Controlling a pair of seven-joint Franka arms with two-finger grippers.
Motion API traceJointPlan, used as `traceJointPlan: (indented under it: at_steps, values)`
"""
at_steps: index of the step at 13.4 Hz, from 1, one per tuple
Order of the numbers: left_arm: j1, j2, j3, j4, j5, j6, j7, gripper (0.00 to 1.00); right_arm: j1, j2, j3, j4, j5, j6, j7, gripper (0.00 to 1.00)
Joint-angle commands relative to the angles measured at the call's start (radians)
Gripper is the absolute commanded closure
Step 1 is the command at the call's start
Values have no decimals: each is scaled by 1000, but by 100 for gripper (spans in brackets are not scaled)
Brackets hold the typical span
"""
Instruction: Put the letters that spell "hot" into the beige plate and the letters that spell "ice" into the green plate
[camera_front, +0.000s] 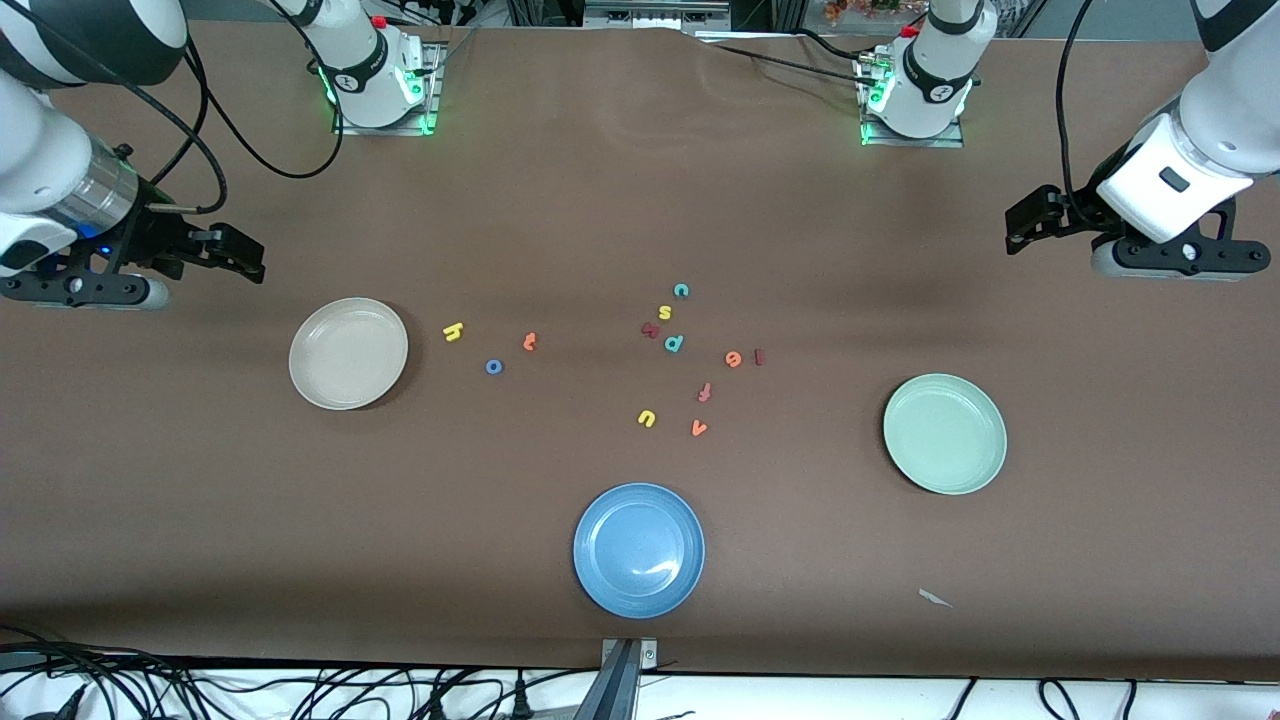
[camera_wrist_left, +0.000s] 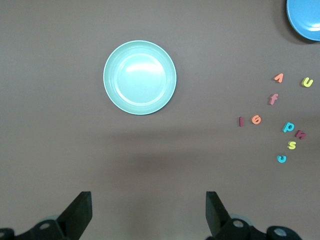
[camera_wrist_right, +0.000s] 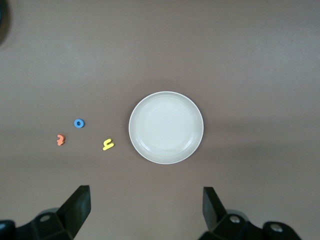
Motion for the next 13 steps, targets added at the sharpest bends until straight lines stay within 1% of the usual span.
traceJointPlan:
  at_steps: [1,13]
  values:
    - [-8,10,12,18,17,-40,25,0,-3,-1,2,13,-4,-24,-4,0]
    - [-6,15,14,20,17,-43,22,0,-3,2,3,13,-7,-37,14,0]
